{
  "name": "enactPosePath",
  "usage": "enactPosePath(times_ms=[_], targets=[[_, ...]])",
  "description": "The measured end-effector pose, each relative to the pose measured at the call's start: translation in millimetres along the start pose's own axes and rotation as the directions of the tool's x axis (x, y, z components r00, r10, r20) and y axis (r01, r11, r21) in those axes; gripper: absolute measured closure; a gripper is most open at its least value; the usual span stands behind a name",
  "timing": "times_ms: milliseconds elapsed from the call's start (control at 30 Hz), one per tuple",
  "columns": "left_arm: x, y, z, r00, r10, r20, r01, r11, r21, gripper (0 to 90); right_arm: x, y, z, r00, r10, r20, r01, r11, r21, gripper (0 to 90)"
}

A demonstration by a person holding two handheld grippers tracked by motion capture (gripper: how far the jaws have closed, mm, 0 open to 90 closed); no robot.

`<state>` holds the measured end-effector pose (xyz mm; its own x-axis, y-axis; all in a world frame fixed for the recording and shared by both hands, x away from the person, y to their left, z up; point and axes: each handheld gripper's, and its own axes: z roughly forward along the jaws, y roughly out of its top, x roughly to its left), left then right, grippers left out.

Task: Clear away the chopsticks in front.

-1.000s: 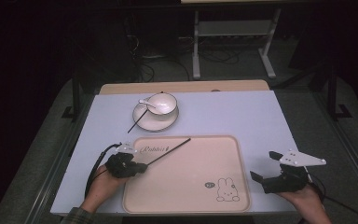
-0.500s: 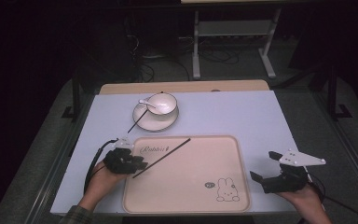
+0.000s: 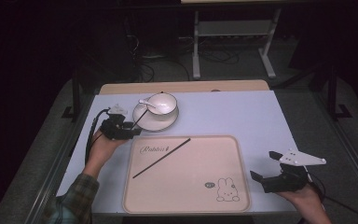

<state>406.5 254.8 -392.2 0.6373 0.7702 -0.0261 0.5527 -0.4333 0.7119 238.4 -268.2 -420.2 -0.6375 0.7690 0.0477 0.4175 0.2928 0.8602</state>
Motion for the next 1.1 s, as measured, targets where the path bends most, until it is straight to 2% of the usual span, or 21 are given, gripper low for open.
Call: enactPosePath(times_ms=[133, 233, 300, 400, 700, 867, 1100], targets=[[9.0, 16.0, 17.1, 0.9981, 0.023, -0.058, -0.022, 0.9996, 0.019, 56.5, -0.2, -0.3, -0.6, 1.0000, 0.001, 0.000, -0.001, 1.000, -0.001, 0.0], [15.9, 22.1, 28.6, 0.9974, -0.014, -0.071, 0.015, 0.9996, 0.024, 60.1, -0.3, -0.3, -1.5, 1.0000, 0.001, 0.000, -0.001, 1.000, -0.004, 0.0], [19.0, 23.8, 35.1, 0.9951, -0.024, -0.096, 0.027, 0.9992, 0.031, 63.4, -0.6, -0.6, -1.7, 1.0000, 0.002, -0.001, -0.002, 1.000, -0.004, 0.0], [23.2, 24.1, 42.8, 0.9940, -0.048, -0.098, 0.051, 0.9983, 0.028, 67.0, -0.9, -0.8, -1.4, 1.0000, 0.004, -0.003, -0.004, 1.000, -0.005, 0.0], [25.8, 20.2, 59.1, 0.9930, -0.072, -0.094, 0.077, 0.9957, 0.051, 75.8, -0.8, -0.9, -1.1, 1.0000, 0.000, -0.005, 0.000, 1.000, -0.002, 0.0], [27.2, 18.2, 60.6, 0.9921, -0.074, -0.101, 0.079, 0.9959, 0.045, 83.5, -1.0, -1.0, -1.6, 1.0000, 0.005, -0.005, -0.005, 1.000, -0.005, 0.0], [30.1, 14.8, 58.5, 0.9909, -0.096, -0.094, 0.098, 0.9949, 0.022, 85.2, -1.2, -0.9, -1.4, 1.0000, 0.004, -0.005, -0.004, 1.000, -0.006, 0.0]])
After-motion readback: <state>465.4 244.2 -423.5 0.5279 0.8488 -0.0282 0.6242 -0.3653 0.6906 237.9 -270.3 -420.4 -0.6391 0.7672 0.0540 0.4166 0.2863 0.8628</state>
